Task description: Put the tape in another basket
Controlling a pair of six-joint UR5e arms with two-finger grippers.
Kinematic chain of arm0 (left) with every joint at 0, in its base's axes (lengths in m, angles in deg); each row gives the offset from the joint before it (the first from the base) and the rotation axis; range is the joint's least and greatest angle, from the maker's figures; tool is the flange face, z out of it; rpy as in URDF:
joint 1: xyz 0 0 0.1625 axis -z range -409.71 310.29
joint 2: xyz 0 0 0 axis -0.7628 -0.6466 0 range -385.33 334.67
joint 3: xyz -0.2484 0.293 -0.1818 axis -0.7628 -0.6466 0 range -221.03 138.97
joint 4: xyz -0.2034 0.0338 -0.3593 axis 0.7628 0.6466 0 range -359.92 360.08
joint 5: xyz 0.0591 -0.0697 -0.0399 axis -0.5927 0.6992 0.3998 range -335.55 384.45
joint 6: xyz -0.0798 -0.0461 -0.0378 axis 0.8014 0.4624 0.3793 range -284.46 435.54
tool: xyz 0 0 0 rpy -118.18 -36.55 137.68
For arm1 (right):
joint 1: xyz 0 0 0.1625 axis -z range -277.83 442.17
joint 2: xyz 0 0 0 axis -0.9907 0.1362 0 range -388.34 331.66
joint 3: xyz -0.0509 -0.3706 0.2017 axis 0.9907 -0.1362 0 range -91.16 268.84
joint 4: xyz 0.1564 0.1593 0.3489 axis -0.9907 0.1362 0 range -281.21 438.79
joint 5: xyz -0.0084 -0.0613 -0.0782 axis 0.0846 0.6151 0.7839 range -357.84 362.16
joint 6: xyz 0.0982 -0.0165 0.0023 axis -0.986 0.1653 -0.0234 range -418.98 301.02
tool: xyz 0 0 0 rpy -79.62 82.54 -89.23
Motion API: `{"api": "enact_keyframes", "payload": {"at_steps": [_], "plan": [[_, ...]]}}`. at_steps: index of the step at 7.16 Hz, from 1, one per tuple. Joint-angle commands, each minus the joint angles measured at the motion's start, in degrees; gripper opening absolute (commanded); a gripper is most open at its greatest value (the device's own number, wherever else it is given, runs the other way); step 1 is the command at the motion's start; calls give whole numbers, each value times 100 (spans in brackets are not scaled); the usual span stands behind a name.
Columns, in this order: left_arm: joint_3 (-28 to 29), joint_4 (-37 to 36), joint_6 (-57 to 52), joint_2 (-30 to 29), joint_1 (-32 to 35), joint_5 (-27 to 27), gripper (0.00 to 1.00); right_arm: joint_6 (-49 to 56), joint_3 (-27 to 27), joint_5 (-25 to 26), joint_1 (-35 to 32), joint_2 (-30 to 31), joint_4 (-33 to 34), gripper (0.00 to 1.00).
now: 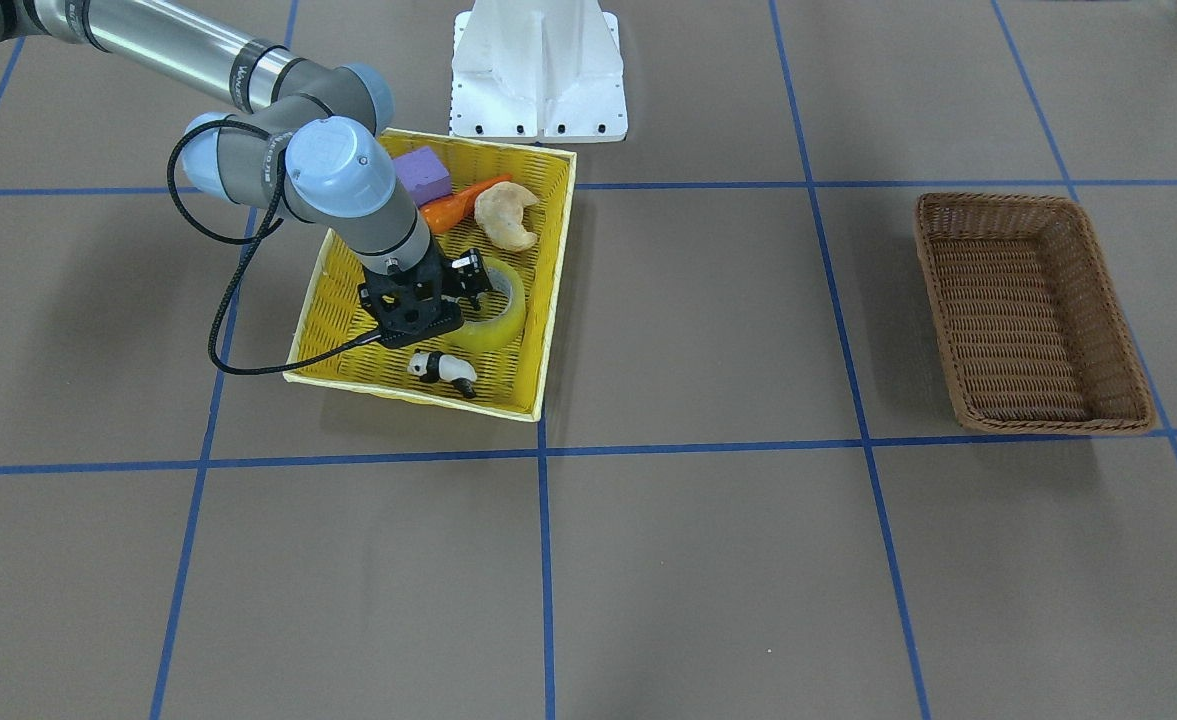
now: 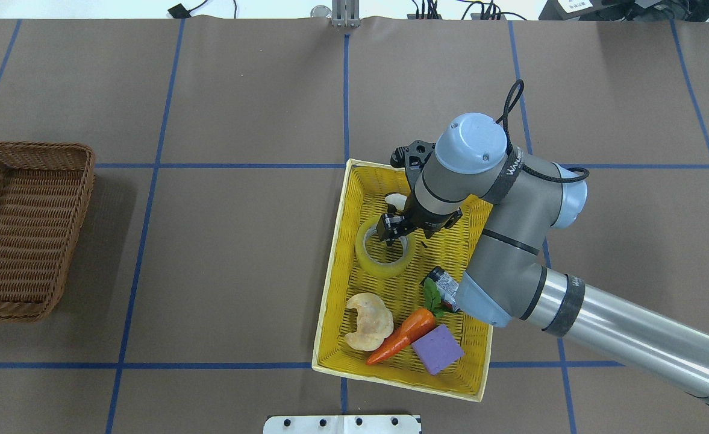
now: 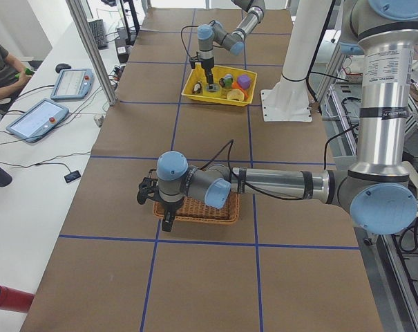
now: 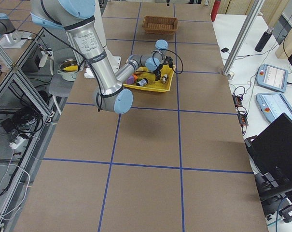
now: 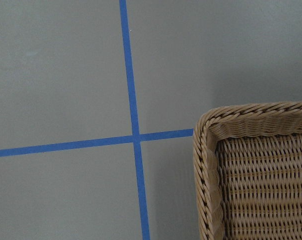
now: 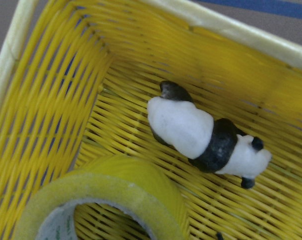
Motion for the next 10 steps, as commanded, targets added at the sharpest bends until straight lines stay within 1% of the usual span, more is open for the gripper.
{"api": "enact_keyframes", "payload": {"at_steps": [1,3,4,5,6,7,8,10], "plan": [[-23,-4,9,0,0,0,98,-238,52,-52,1,29,-39,0],[-5,-4,0,0,0,-9,98,-545,254,-87,-17,72,-30,0],[-14,-4,9,0,0,0,98,-687,612,-427,-252,81,65,0],[-14,-4,9,-9,0,0,98,-714,737,-1074,-672,116,110,0],[-40,5,26,-17,0,43,98,-714,738,-1150,-772,116,67,0],[-40,14,296,-87,-9,514,98,-758,730,-1151,-790,55,23,0],[-40,127,638,-227,-70,971,98,-1254,738,-1177,-781,-6,-308,0],[-23,766,1742,-456,-280,1676,98,-2684,695,-1169,-694,72,-2060,0]]}}
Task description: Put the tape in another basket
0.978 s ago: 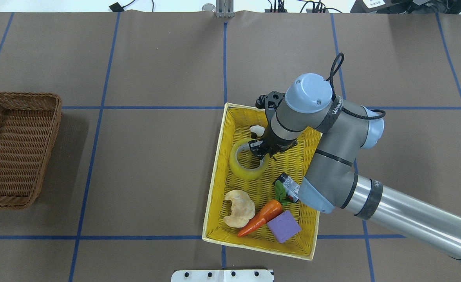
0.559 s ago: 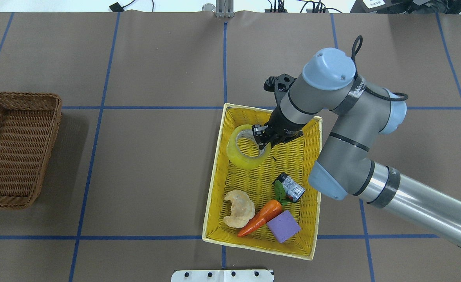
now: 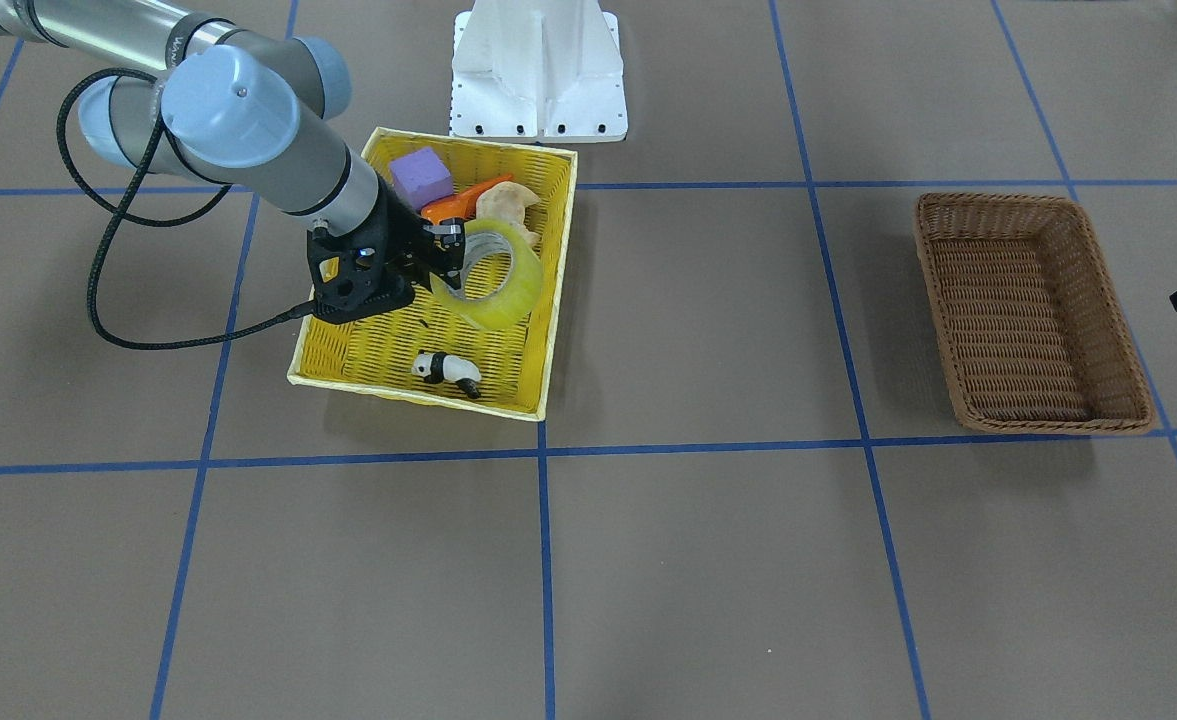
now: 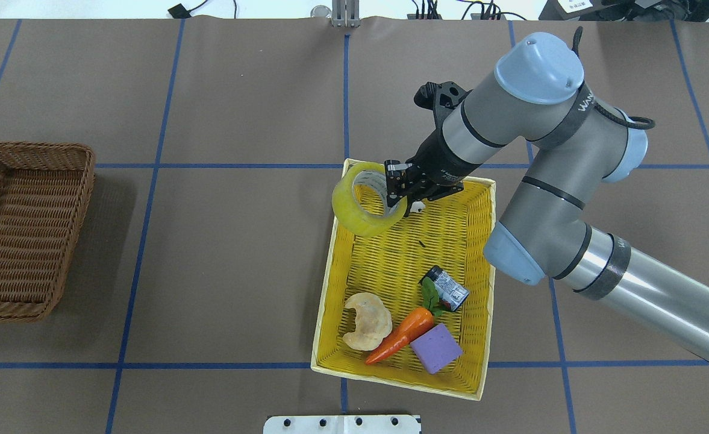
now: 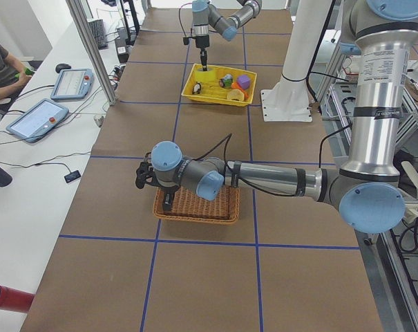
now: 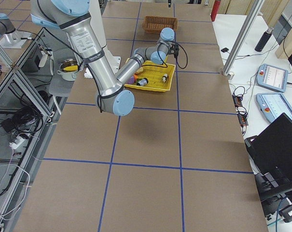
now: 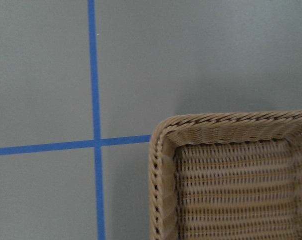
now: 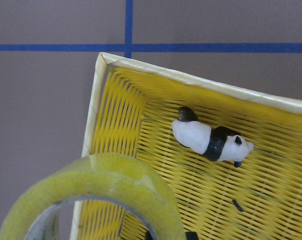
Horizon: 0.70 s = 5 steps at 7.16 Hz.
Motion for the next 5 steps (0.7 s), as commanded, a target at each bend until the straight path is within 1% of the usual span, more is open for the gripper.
{"api": "enact_keyframes", "payload": {"at_steps": [1,2,3,4,5], "plan": [[18,888,1458,-237,-239,576,98,-1341,-29,8,76,31,-1634,0],[18,1459,2240,-308,-406,621,98,-1738,-29,52,146,31,-2145,0],[18,2091,3005,-335,-556,622,98,-2325,-38,331,303,66,-2898,0],[36,2724,3560,-370,-714,596,98,-2940,-47,908,522,214,-3863,0],[44,3226,3836,-501,-776,578,98,-3320,-64,1244,673,224,-4299,0]]}}
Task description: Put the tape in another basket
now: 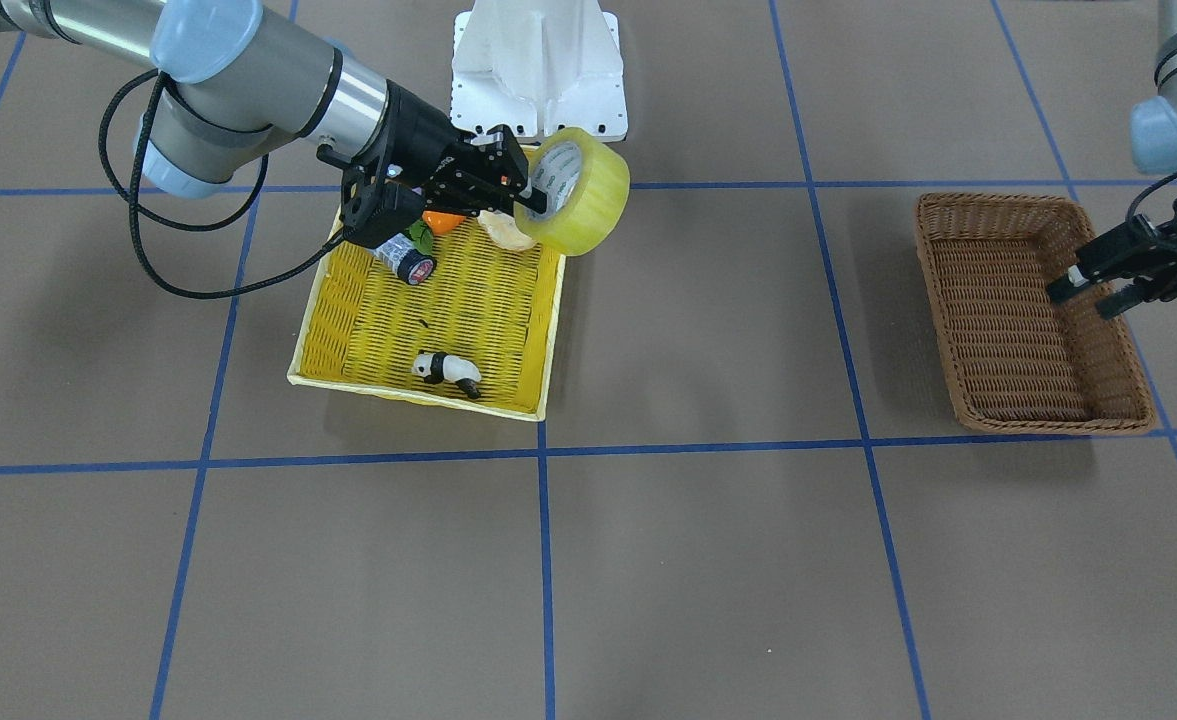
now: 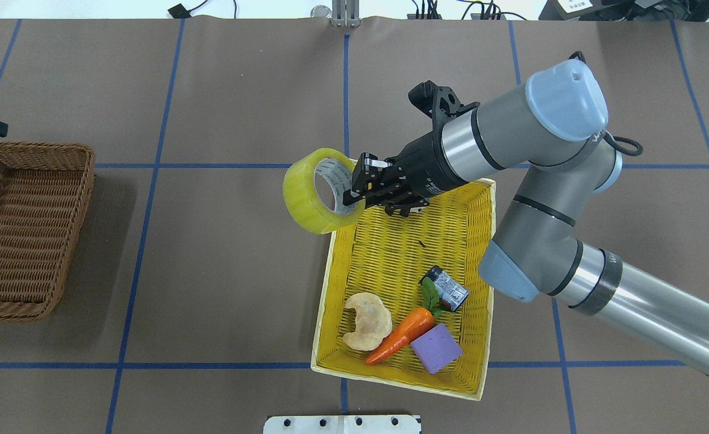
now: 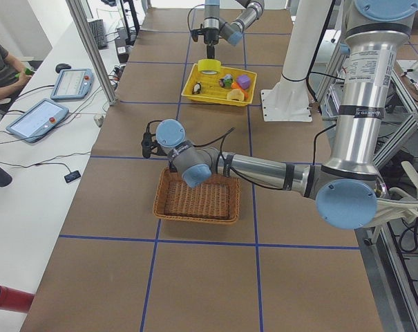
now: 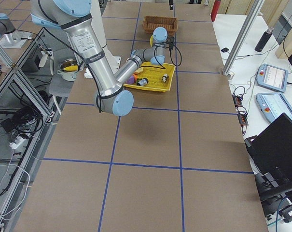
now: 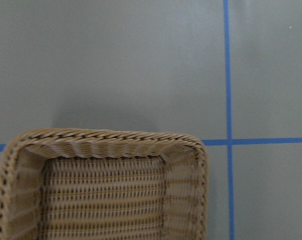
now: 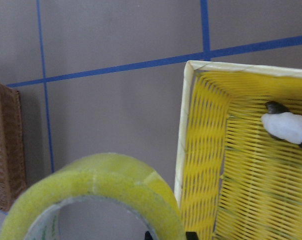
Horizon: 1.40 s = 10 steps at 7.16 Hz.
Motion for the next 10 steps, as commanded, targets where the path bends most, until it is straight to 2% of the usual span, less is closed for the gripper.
{"api": "enact_keyframes", "payload": {"at_steps": [1,2,3,4,6,7,8,9,10], "plan": [[65,1087,502,-159,-207,-26,98,-572,-17,542,236,57,-791,0],[239,1674,563,-316,-443,-43,98,-572,-17,560,236,57,-869,0],[258,2228,1112,-405,-559,-52,98,-572,-17,577,245,57,-940,0],[241,2764,2057,-536,-673,-43,98,-581,-17,612,271,49,-958,0],[232,3880,4604,-1176,-1051,-87,98,-659,53,665,324,31,-1097,0],[206,4669,5764,-1284,-1330,-601,98,-1173,-8,892,437,48,-1690,0],[206,5677,7029,-1320,-1838,-1537,98,-1318,-26,1277,691,66,-2027,0],[206,6314,7885,-1381,-2208,-2329,98,-1345,-17,1463,815,57,-2100,0],[197,6434,8381,-1643,-2282,-2450,97,-1554,-26,1474,825,57,-2353,0]]}}
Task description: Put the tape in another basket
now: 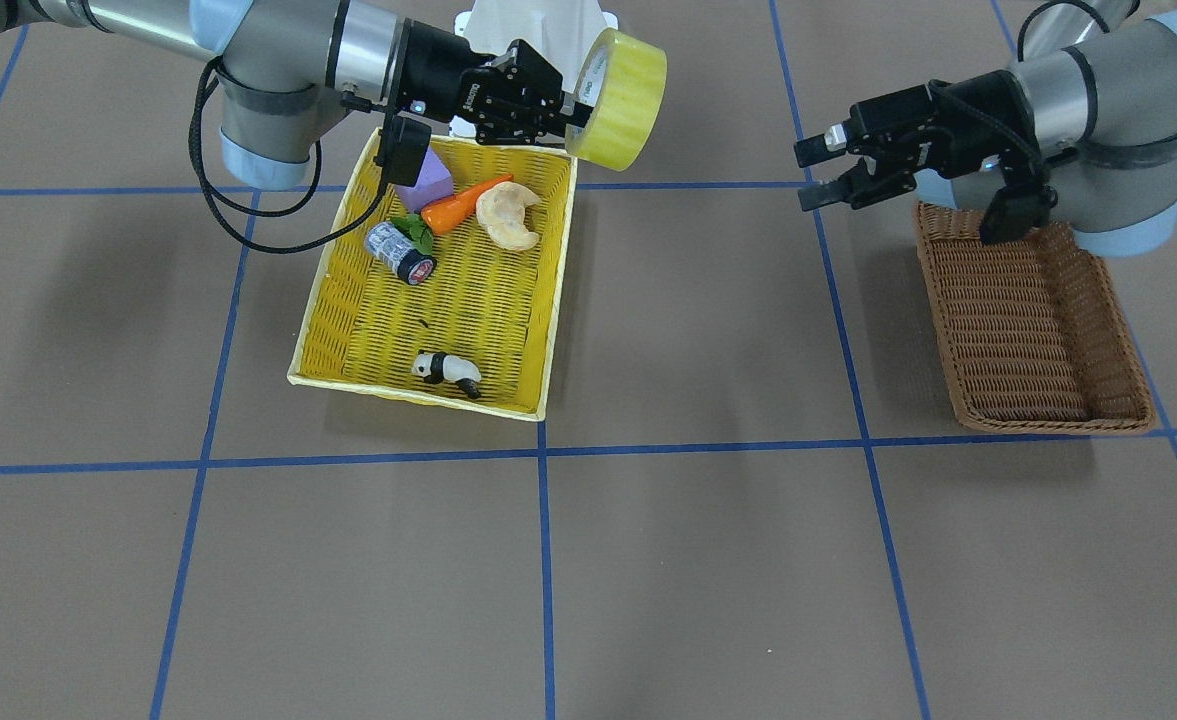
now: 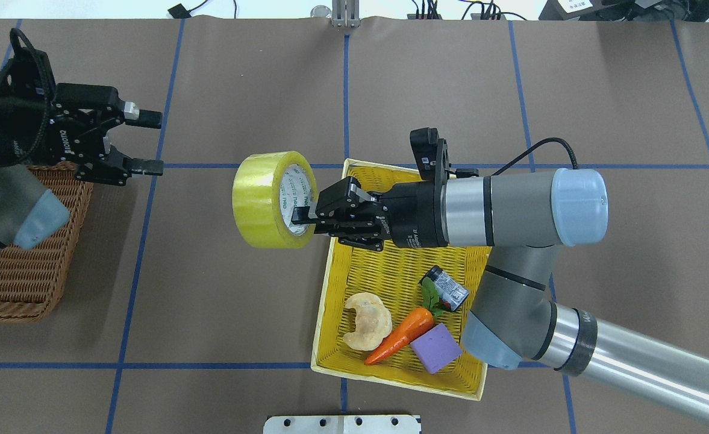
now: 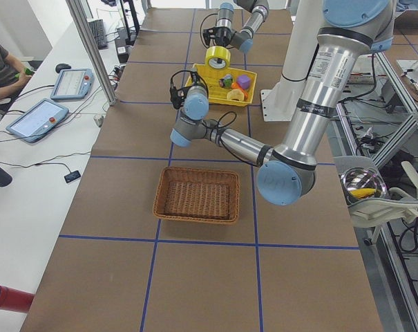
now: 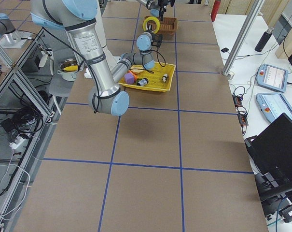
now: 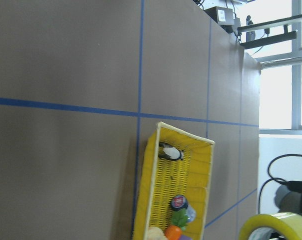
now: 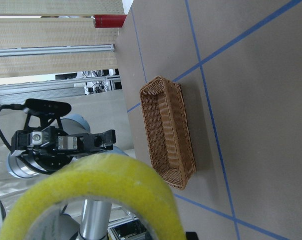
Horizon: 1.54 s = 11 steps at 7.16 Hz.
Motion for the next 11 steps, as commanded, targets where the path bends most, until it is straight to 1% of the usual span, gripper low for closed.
{"api": "enact_keyframes", "payload": {"at_steps": [1,3,4,5,8,10,11], "plan": [[-25,694,1428,-307,-252,-492,97,-348,-52,124,74,9,-520,0],[-34,942,2247,-648,-261,-501,97,-481,-175,124,118,-8,-968,0],[-78,960,2468,-746,-269,-719,97,-656,-227,115,135,1,-1318,0],[-139,1091,2470,-747,-452,-852,97,-684,-341,106,214,-17,-1565,0],[-140,1118,2470,-747,-594,-853,97,-727,-386,62,293,-122,-1603,0],[-140,1153,2470,-738,-665,-853,97,-1217,-377,141,285,-201,-1603,0],[-166,1154,2470,-747,-682,-853,97,-1229,-377,159,285,-210,-1603,0]]}}
